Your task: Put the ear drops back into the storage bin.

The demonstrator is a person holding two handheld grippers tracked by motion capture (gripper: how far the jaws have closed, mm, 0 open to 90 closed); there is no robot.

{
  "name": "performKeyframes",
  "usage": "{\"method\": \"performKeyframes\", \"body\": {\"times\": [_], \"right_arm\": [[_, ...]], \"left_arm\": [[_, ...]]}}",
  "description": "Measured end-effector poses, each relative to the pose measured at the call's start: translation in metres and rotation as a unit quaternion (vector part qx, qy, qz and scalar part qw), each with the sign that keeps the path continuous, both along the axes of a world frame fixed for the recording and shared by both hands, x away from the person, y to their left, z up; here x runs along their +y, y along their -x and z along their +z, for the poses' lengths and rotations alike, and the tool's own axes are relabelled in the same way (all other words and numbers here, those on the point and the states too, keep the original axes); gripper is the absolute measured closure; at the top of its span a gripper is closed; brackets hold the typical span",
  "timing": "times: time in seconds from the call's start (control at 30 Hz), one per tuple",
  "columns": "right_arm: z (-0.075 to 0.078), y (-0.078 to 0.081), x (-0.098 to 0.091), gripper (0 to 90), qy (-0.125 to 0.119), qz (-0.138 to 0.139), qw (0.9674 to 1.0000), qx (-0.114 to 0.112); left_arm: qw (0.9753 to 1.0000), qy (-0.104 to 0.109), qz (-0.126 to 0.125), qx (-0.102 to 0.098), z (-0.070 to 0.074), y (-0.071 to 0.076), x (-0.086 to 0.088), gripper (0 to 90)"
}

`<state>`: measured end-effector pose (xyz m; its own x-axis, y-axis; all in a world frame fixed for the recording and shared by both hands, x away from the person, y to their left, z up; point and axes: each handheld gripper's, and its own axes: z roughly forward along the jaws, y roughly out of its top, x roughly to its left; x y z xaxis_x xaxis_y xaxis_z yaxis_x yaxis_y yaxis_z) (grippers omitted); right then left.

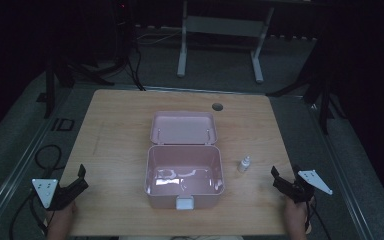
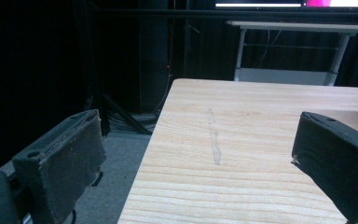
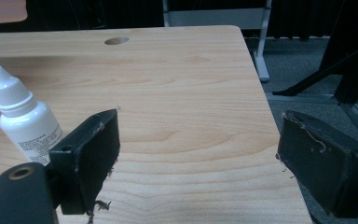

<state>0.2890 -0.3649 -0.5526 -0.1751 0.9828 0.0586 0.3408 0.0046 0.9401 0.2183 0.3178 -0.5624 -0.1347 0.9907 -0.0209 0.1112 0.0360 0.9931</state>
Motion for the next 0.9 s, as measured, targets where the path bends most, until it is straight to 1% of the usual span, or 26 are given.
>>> {"method": "performKeyframes", "body": {"times": [0.07, 0.13, 0.2, 0.3, 0.37, 0.43, 0.47, 0.5, 0.53, 0.6, 0.63, 0.67, 0.73, 0.77, 0.8, 0.83, 0.9], "right_arm": [[0.0, -0.002, 0.001, 12.7, 0.01, 0.004, 0.9999, 0.005], [0.0, -0.003, 0.003, 12.8, 0.014, 0.009, 0.9998, 0.013], [0.0, -0.004, 0.003, 12.9, 0.017, 0.01, 0.9997, 0.016], [0.0, -0.008, 0.005, 12.9, 0.024, 0.018, 0.999, 0.034], [0.0, -0.01, 0.007, 13.0, 0.032, 0.029, 0.9979, 0.048], [0.0, -0.011, 0.008, 13.0, 0.036, 0.049, 0.9965, 0.057], [0.0, -0.011, 0.008, 13.0, 0.036, 0.049, 0.9965, 0.057], [0.001, -0.014, 0.009, 13.0, 0.04, 0.071, 0.994, 0.073], [0.001, -0.014, 0.01, 13.5, 0.044, 0.083, 0.9923, 0.08], [0.002, -0.016, 0.013, 13.7, 0.052, 0.111, 0.987, 0.104], [0.002, -0.016, 0.013, 13.7, 0.052, 0.111, 0.987, 0.104], [0.001, -0.019, 0.016, 13.8, 0.064, 0.142, 0.9791, 0.131], [-0.001, -0.021, 0.021, 14.3, 0.081, 0.163, 0.9719, 0.149], [-0.001, -0.021, 0.021, 14.3, 0.081, 0.163, 0.9719, 0.149], [-0.002, -0.021, 0.026, 14.4, 0.102, 0.179, 0.9656, 0.159], [-0.002, -0.021, 0.029, 14.7, 0.109, 0.186, 0.9629, 0.163], [-0.001, -0.022, 0.033, 14.7, 0.117, 0.209, 0.9537, 0.182]], "left_arm": [[1.0, 0.002, -0.001, -0.001, 0.0, 0.0, 0.0, 2.4], [1.0, 0.002, -0.001, -0.001, 0.0, 0.0, 0.0, 2.4], [1.0, 0.003, -0.001, -0.001, 0.0, 0.0, 0.001, 2.4], [1.0, 0.004, -0.002, 0.0, 0.0, 0.0, 0.0, 2.4], [1.0, 0.004, -0.002, -0.001, 0.0, 0.0, 0.0, 2.3], [1.0, 0.004, -0.003, -0.001, 0.0, 0.0, 0.0, 2.4], [1.0, 0.004, -0.003, -0.001, 0.0, 0.0, 0.0, 2.3], [1.0, 0.003, -0.004, -0.001, 0.0, 0.0, 0.0, 2.4], [1.0, 0.002, -0.007, -0.001, 0.0, 0.0, -0.001, 2.4], [1.0, 0.002, -0.008, 0.001, 0.0, 0.0, -0.001, 2.4], [1.0, 0.002, -0.008, 0.001, 0.0, 0.0, -0.001, 2.4], [1.0, 0.002, -0.009, -0.001, 0.0, 0.0, -0.002, 2.3], [0.9999, 0.002, -0.01, 0.001, 0.0, 0.0, -0.001, 2.4], [0.9999, 0.002, -0.01, 0.001, 0.0, 0.0, -0.001, 2.3], [1.0, 0.003, -0.009, -0.002, 0.0, 0.0, -0.001, 2.4], [1.0, 0.003, -0.009, -0.002, 0.0, 0.0, -0.001, 2.4], [0.9999, 0.004, -0.011, -0.002, 0.0, 0.0, -0.001, 2.3]]}}
